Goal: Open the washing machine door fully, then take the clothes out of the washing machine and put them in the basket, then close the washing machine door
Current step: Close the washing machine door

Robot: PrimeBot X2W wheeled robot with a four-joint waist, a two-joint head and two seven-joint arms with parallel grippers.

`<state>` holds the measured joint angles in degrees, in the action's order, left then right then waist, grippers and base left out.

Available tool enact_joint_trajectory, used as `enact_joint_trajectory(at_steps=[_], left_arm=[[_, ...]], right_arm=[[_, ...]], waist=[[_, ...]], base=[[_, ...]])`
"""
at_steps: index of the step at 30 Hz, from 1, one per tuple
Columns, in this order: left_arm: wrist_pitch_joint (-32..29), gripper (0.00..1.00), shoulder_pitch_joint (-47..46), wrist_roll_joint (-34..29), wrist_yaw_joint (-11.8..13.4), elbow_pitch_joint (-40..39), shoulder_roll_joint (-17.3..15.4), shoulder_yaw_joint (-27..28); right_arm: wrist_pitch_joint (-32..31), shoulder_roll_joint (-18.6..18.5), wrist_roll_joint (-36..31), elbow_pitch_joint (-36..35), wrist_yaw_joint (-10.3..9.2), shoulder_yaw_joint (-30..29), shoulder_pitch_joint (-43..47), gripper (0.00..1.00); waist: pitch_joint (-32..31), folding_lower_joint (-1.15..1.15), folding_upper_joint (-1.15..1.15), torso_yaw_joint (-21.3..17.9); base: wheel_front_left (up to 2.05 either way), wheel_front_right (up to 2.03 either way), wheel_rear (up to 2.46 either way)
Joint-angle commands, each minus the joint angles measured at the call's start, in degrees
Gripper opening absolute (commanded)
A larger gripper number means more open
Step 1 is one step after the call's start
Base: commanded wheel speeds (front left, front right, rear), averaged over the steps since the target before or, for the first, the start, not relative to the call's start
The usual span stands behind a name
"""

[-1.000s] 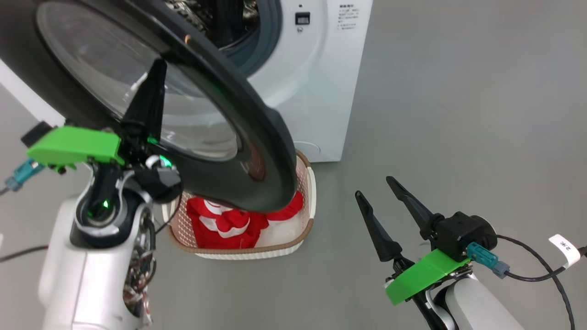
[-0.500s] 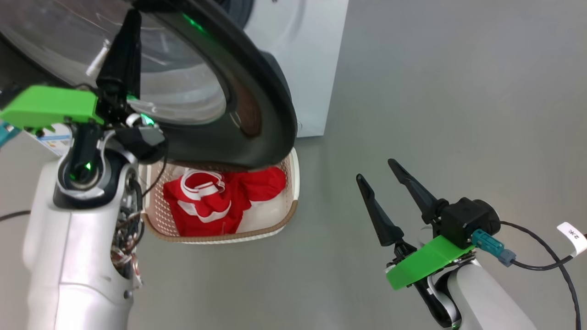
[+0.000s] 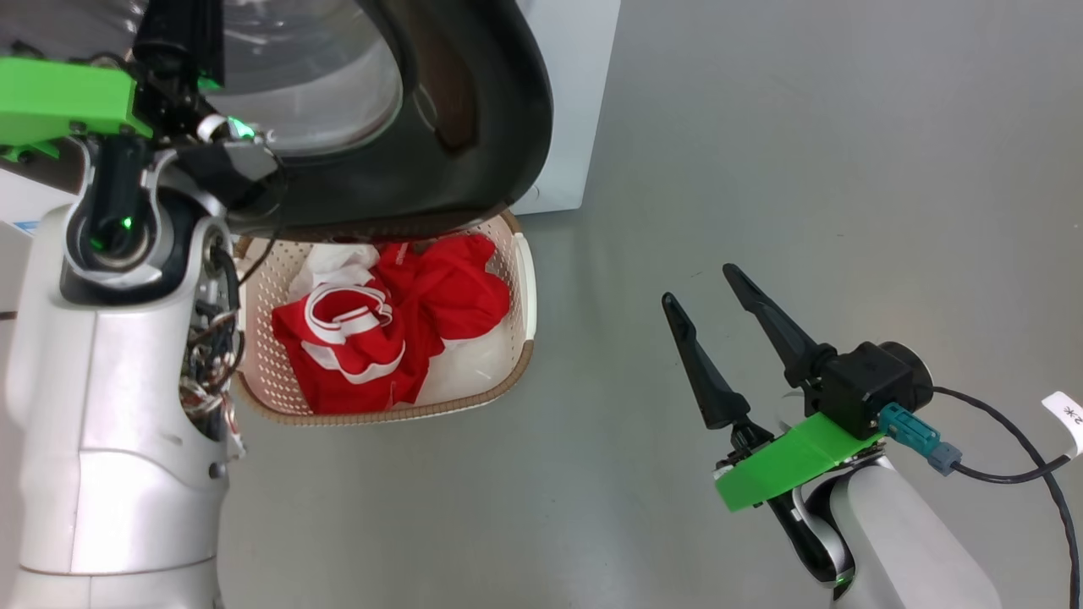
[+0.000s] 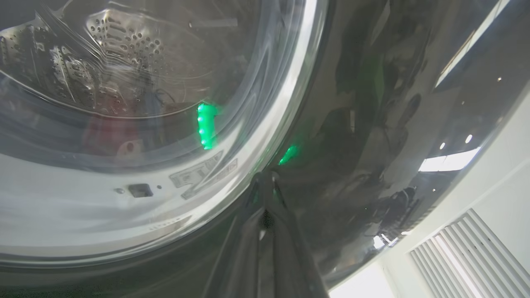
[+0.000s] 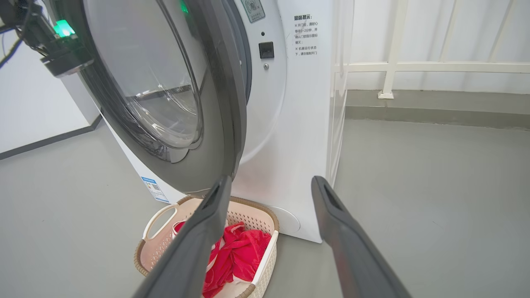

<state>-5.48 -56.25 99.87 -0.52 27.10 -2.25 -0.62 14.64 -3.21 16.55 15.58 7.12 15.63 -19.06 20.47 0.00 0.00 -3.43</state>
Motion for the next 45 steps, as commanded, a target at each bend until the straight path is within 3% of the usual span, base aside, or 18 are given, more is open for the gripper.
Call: enact_joint_trajectory(at_steps=[1, 8, 9, 11, 12, 13, 22, 26, 33, 36, 37, 45], left_arm=[[-0.3, 0.0, -1.8, -0.7, -0.7, -1.2, -1.8, 0.8], [-1.6, 0.0, -1.3, -0.4, -2.4, 0.5, -1.8, 0.7], [-1.9, 0.07, -0.8, -0.3, -2.6, 0.6, -1.9, 0.7], [-2.4, 0.37, 0.6, -0.1, -3.0, 0.6, -1.9, 0.7], [-2.7, 0.77, 1.5, -0.1, -3.3, 0.4, -2.0, 0.7], [-3.0, 1.0, 2.4, -0.1, -3.5, 0.1, -2.1, 0.6], [-3.2, 1.0, 13.0, -2.8, -5.1, -4.5, -3.8, -0.3], [-0.6, 1.0, 18.4, -7.5, -5.5, -7.8, -5.3, -1.5], [11.6, 1.0, 27.9, -27.0, -6.2, -15.3, -10.3, -6.3], [15.9, 1.0, 31.5, -35.2, -5.4, -18.0, -12.5, -8.4], [15.9, 1.0, 31.5, -35.2, -5.4, -18.0, -12.5, -8.4], [20.0, 1.0, 41.7, -52.5, -0.1, -24.1, -16.1, -10.7]], right_arm=[[0.4, 0.3, -0.4, -1.6, 0.36, 1.0, -1.0, 1.0], [0.4, 0.3, -0.3, -1.2, 0.36, 0.6, -1.3, 1.0], [0.4, 0.3, -0.3, -1.1, 0.36, 0.5, -1.3, 1.0], [0.4, 0.3, -0.2, -1.0, 0.36, 0.3, -1.0, 1.0], [0.4, 0.3, -0.1, -1.0, 0.36, 0.2, -0.9, 1.0], [0.4, 0.3, 0.0, -1.0, 0.36, 0.1, -0.7, 1.0], [0.4, 0.3, 0.5, -0.7, 0.36, -0.4, 1.0, 1.0], [0.4, 0.3, 0.6, -0.2, 0.36, -1.0, 2.4, 1.0], [0.4, 0.3, 0.1, 0.5, 0.36, -1.8, 4.7, 1.0], [0.4, 0.3, -0.2, 0.4, 0.36, -2.5, 5.6, 1.0], [0.4, 0.3, -0.2, 0.4, 0.36, -2.5, 5.6, 1.0], [0.4, 0.3, -1.2, -0.6, 0.36, -3.9, 8.2, 1.0]], waist=[[0.3, 0.0, 0.0, 0.0], [-0.1, 0.0, 0.0, 0.3], [-0.4, 0.0, 0.0, 0.4], [-1.1, 0.0, 0.0, 0.8], [-1.5, 0.0, 0.0, 1.0], [-1.9, 0.0, 0.0, 1.2], [-7.2, 0.0, 0.0, 2.8], [-9.8, 0.0, 0.0, 3.3], [-13.9, 0.0, 0.0, 3.4], [-15.1, 0.0, 0.0, 3.3], [-15.1, 0.0, 0.0, 3.3], [-18.5, 0.0, 0.0, 2.9]], base=[[0.0, 0.0, 0.0], [0.0, 0.0, 0.0], [0.0, 0.0, 0.0], [0.0, 0.0, 0.0], [0.0, 0.0, 0.0], [0.0, 0.0, 0.0], [0.0, 0.0, 0.0], [0.0, 0.0, 0.0], [0.0, 0.0, 0.0], [0.0, 0.0, 0.0], [0.0, 0.0, 0.0], [0.0, 0.0, 0.0]])
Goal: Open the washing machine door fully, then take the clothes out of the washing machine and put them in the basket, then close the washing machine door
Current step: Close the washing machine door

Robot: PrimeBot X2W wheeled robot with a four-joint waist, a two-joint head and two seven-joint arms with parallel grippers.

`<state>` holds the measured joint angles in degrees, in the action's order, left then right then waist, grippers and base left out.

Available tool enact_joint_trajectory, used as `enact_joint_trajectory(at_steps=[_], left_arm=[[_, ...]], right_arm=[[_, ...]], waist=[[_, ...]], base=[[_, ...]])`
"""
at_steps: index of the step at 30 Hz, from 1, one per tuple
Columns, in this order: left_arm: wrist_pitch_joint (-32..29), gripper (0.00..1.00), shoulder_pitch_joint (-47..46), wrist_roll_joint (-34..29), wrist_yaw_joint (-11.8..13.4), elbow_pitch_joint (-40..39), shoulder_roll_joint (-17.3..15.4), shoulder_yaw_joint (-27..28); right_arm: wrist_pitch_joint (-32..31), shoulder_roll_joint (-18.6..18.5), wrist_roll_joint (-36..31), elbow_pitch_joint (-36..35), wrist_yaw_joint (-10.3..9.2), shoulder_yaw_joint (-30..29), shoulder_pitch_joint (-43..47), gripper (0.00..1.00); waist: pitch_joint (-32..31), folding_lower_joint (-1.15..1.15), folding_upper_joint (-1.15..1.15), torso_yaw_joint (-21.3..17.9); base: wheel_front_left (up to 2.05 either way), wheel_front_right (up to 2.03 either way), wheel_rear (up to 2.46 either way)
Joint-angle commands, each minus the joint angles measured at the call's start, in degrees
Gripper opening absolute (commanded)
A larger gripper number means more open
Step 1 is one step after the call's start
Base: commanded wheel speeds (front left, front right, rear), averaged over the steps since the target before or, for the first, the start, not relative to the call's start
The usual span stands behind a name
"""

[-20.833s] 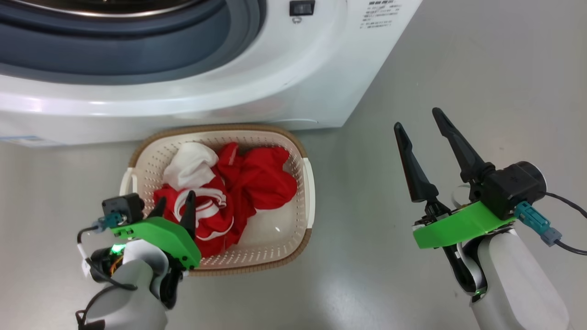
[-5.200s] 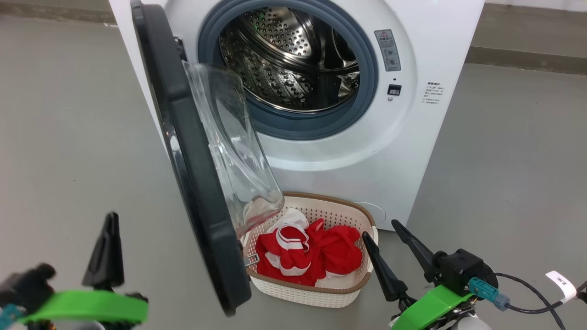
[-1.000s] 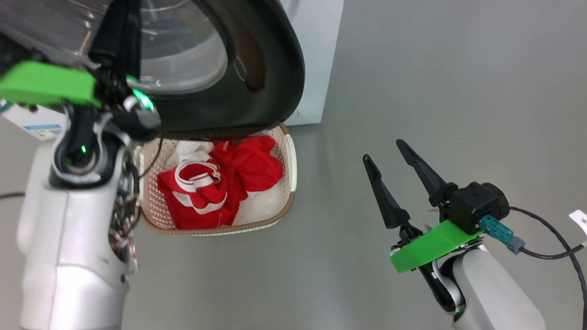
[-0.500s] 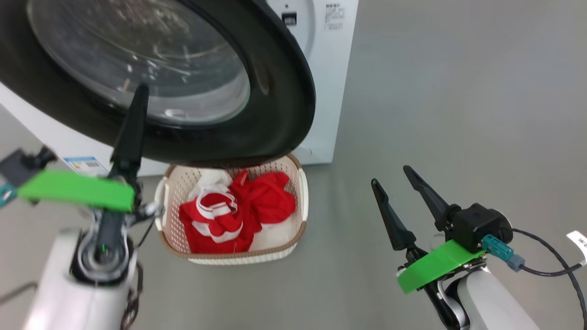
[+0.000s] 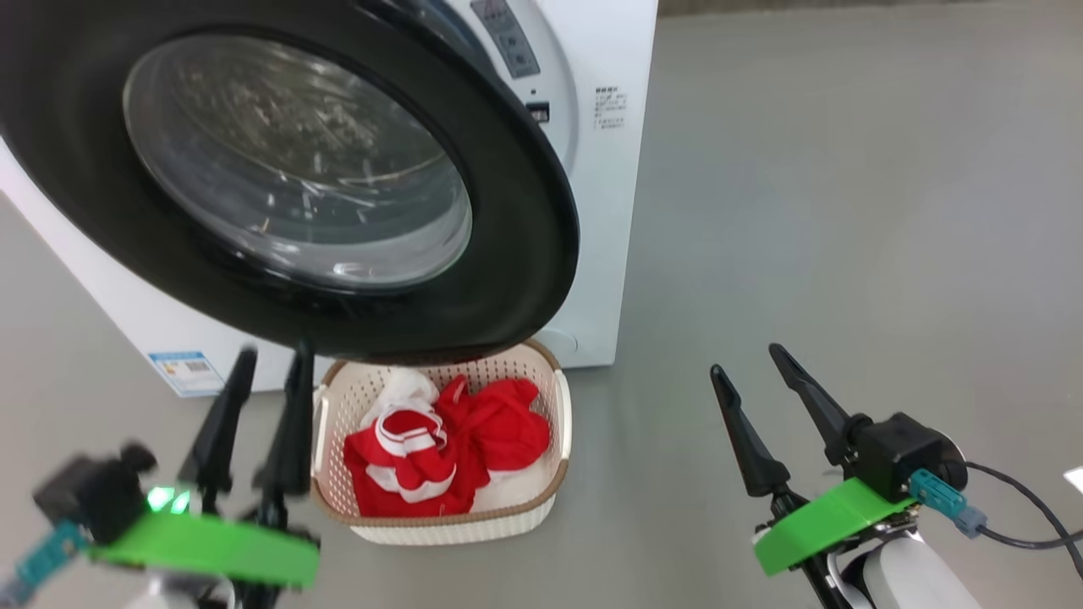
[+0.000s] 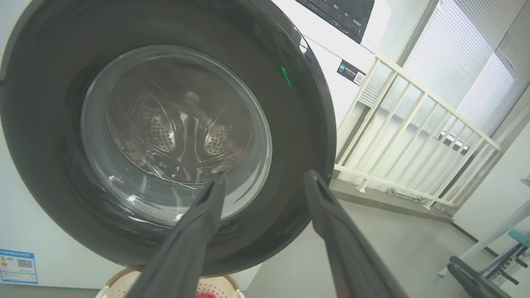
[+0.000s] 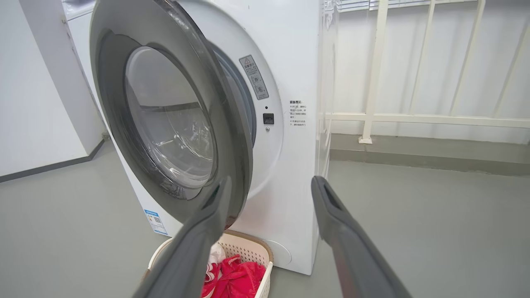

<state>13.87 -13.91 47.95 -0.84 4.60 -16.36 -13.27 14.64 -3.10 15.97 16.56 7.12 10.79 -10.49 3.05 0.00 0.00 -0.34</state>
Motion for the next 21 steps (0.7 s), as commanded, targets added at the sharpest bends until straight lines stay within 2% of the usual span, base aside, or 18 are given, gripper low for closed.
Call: enact_joint_trajectory(at_steps=[1, 6, 12, 21], left_arm=[[0.8, 1.0, 0.7, -2.7, 1.0, -2.0, -2.5, 1.9], [1.1, 1.0, 7.4, -7.7, 3.3, -4.9, -2.4, 3.7], [1.1, 1.0, 12.4, -13.9, 4.2, -5.7, -2.4, 7.8], [1.1, 1.0, 16.6, -25.8, 2.6, -5.4, 1.4, 12.2]], right_arm=[[0.4, 0.2, -0.7, -1.8, 0.36, 0.8, 0.0, 1.0], [0.4, 0.2, -0.9, -2.9, 0.36, -0.5, 1.7, 1.0], [0.4, 0.2, -1.0, -4.1, 0.36, -1.4, 3.0, 1.0], [0.4, 0.2, -1.0, -5.4, 0.36, -1.6, 4.5, 1.0]], waist=[[-1.5, 0.0, 0.0, -0.2], [-3.0, 0.0, 0.0, -0.2], [-3.4, 0.0, 0.0, 0.6], [-4.0, 0.0, 0.0, 0.9]], base=[[0.0, 0.0, 0.0], [0.0, 0.0, 0.0], [0.0, 0.0, 0.0], [0.0, 0.0, 0.0]])
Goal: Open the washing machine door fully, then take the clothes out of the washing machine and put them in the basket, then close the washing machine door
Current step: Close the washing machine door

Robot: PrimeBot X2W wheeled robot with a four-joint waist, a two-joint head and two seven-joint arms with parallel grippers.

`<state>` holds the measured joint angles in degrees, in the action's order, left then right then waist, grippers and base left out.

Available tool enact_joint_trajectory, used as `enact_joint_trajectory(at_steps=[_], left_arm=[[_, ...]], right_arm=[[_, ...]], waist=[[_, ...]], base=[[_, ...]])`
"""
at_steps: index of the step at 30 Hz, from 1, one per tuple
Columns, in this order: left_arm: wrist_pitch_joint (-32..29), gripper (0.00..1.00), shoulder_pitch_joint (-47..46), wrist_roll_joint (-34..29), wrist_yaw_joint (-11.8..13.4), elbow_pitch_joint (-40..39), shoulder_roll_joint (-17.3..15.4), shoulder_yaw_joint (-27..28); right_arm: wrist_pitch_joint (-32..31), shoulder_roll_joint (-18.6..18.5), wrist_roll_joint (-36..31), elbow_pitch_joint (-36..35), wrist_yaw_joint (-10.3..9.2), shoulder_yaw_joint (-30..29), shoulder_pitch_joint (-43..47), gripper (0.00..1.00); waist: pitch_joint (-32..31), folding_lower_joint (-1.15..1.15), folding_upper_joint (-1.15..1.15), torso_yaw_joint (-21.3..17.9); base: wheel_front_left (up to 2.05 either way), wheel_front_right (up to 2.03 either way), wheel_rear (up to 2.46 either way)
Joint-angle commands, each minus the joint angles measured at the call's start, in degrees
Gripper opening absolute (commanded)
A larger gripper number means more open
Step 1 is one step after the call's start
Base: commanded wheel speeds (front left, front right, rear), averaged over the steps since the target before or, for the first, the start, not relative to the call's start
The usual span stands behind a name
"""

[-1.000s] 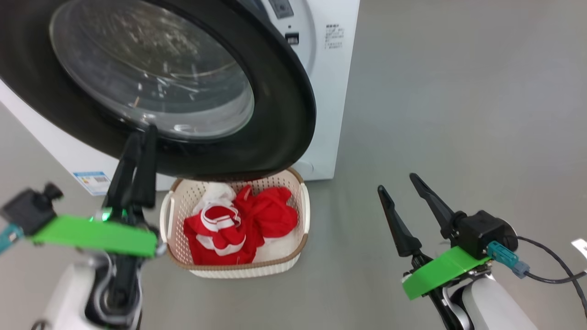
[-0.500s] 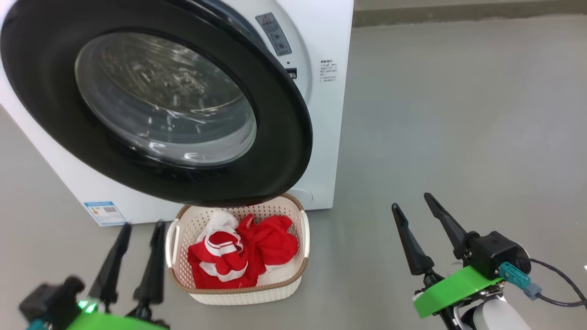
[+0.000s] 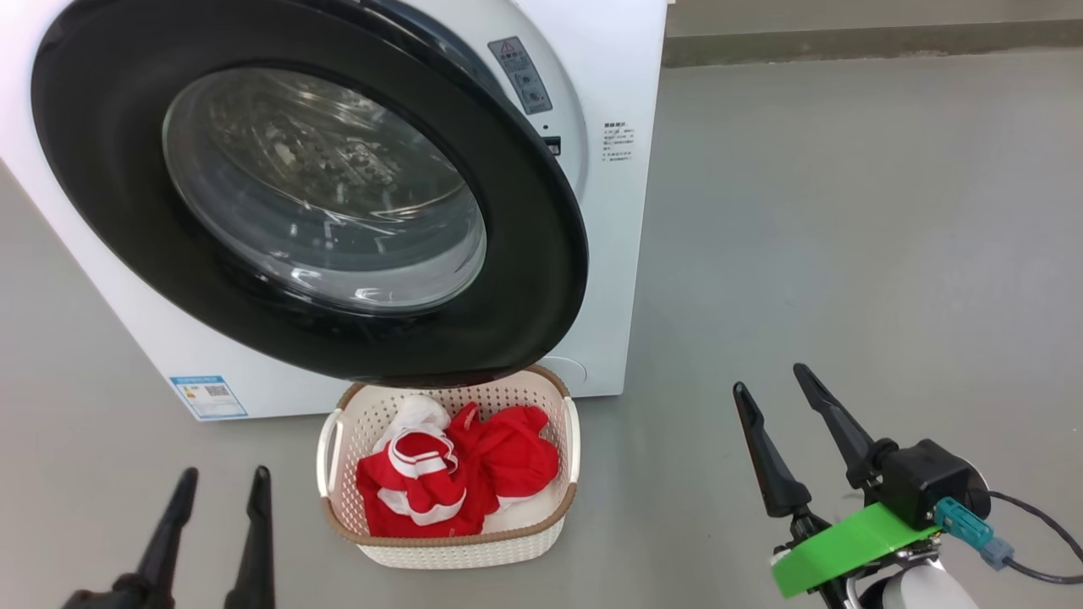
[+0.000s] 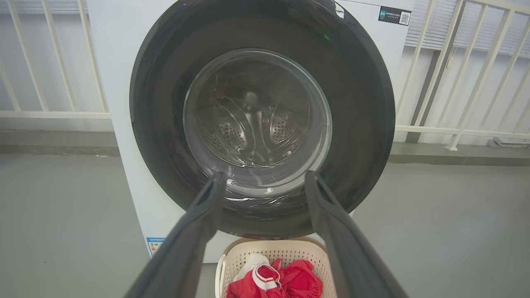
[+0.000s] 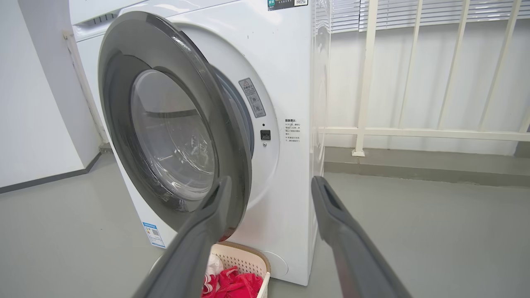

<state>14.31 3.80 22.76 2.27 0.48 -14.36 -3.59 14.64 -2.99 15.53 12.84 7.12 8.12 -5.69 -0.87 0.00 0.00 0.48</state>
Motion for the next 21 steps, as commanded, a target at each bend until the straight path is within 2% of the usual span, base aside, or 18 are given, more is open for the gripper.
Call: enact_joint_trajectory(at_steps=[1, 6, 21], left_arm=[[0.7, 1.0, -0.8, -1.4, -0.9, -1.1, 0.1, 2.8], [0.7, 1.0, 0.3, -5.7, -2.6, -0.7, 2.3, 4.4], [0.7, 1.0, 0.9, -9.4, -5.9, -0.8, 6.2, 8.0]], right_arm=[[0.4, 0.1, -0.6, -1.8, 0.36, 1.0, -0.1, 1.0], [0.4, 0.1, -0.9, -2.1, 0.36, 0.9, 0.8, 1.0], [0.4, 0.1, -1.2, -2.2, 0.36, 0.8, 0.9, 1.0]], waist=[[-0.2, 0.0, 0.0, 0.1], [-0.6, 0.0, 0.0, 0.2], [-0.6, 0.0, 0.0, 0.8]], base=[[0.0, 0.0, 0.0], [0.0, 0.0, 0.0], [0.0, 0.0, 0.0]])
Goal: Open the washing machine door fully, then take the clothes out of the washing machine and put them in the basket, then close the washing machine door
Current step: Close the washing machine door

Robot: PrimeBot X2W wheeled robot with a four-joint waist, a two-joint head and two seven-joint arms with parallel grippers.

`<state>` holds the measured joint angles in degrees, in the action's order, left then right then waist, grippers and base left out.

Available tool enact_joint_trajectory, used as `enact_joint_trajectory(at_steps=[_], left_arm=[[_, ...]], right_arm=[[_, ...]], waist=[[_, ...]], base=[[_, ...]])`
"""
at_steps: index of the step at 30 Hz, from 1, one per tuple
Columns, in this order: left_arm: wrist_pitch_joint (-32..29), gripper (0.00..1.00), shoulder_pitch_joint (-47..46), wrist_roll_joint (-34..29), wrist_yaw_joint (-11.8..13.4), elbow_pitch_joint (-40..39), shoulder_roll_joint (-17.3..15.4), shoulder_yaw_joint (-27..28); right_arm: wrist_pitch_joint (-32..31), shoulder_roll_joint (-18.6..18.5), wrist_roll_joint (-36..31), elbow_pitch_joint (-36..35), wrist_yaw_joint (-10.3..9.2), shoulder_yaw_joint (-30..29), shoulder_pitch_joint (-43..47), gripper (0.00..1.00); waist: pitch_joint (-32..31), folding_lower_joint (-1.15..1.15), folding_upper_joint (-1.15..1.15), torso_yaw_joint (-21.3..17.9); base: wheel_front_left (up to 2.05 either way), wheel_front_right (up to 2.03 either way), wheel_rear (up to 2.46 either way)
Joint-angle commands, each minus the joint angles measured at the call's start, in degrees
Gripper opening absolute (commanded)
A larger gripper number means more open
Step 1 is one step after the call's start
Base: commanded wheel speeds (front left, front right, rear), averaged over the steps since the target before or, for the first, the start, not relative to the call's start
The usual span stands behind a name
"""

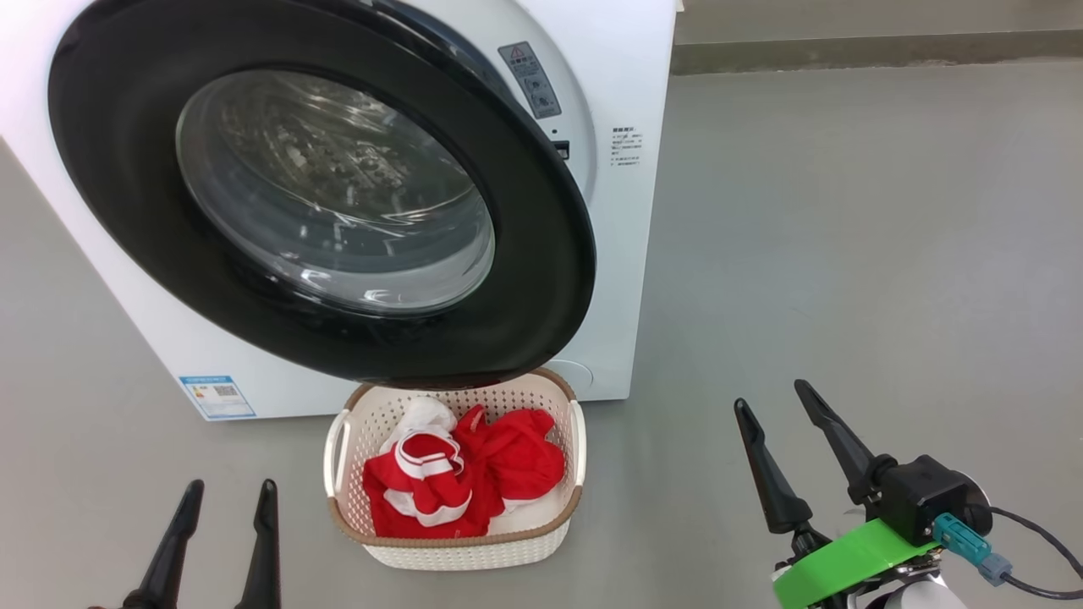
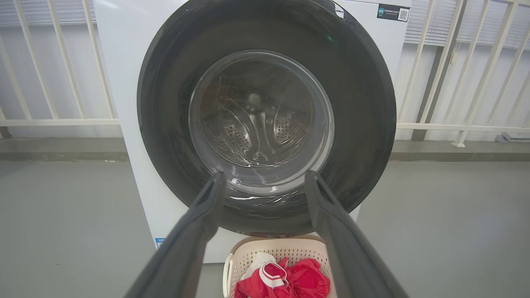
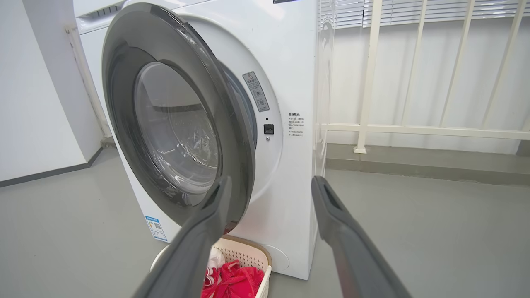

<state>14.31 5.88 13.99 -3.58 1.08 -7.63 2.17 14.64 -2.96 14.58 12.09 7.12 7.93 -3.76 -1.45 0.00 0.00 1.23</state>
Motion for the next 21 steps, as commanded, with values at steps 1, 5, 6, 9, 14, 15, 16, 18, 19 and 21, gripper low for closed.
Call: enact_joint_trajectory(at_steps=[1, 5, 6, 9, 14, 15, 16, 18, 19, 21], left_arm=[[0.7, 1.0, -1.2, -0.8, -0.2, -1.5, -0.3, 2.3], [0.7, 1.0, -1.2, -1.4, -0.7, -1.8, 0.5, 2.4], [0.7, 1.0, -1.3, -1.5, -0.8, -1.8, 0.7, 2.4], [0.7, 1.0, -1.4, -1.7, -1.1, -2.1, 1.2, 2.3], [0.7, 1.0, -1.5, -2.0, -1.6, -2.3, 1.9, 1.9], [0.7, 1.0, -1.5, -2.0, -1.7, -2.3, 2.0, 1.8], [0.7, 1.0, -1.6, -2.1, -1.7, -2.4, 2.1, 1.7], [0.7, 1.0, -1.7, -1.9, -1.8, -2.4, 2.4, 1.5], [0.7, 1.0, -1.7, -1.9, -1.9, -2.3, 2.4, 1.3], [0.7, 1.0, -1.8, -2.2, -1.9, -2.0, 2.5, 1.1]], right_arm=[[0.4, 0.1, -0.2, -1.3, 0.36, 1.2, -1.0, 1.0], [0.4, 0.1, -0.1, -0.2, 0.36, 2.2, -1.5, 0.75], [0.4, 0.1, 0.0, 0.3, 0.36, 2.5, -1.7, 0.4], [0.4, 0.1, 0.2, 1.6, 0.36, 3.4, -2.8, 0.0], [0.4, 0.1, -0.2, 5.3, 0.36, 5.9, -6.0, 0.0], [0.4, 0.1, -0.3, 6.6, 0.36, 6.8, -6.9, 0.0], [0.4, 0.1, -0.4, 7.8, 0.36, 7.6, -8.0, 0.0], [0.4, 0.1, -0.4, 10.5, 0.36, 9.2, -10.4, 0.0], [0.4, 0.1, -0.3, 11.8, 0.36, 10.0, -11.6, 0.0], [0.4, 0.1, 0.0, 14.5, 0.36, 11.5, -14.1, 0.0]], waist=[[0.0, 0.0, 0.0, 0.1], [0.2, 0.0, 0.0, 0.8], [0.2, 0.0, 0.0, 1.0], [0.3, 0.0, 0.0, 1.8], [0.6, 0.0, 0.0, 3.1], [0.7, 0.0, 0.0, 3.4], [0.8, 0.0, 0.0, 3.7], [1.0, 0.0, 0.0, 4.3], [1.0, 0.0, 0.0, 4.6], [1.3, 0.0, 0.0, 5.3]], base=[[0.0, 0.0, 0.0], [0.0, 0.0, 0.0], [0.0, 0.0, 0.0], [0.0, 0.0, 0.0], [0.0, 0.0, 0.0], [0.0, 0.0, 0.0], [0.0, 0.0, 0.0], [0.0, 0.0, 0.0], [0.0, 0.0, 0.0], [0.0, 0.0, 0.0]])
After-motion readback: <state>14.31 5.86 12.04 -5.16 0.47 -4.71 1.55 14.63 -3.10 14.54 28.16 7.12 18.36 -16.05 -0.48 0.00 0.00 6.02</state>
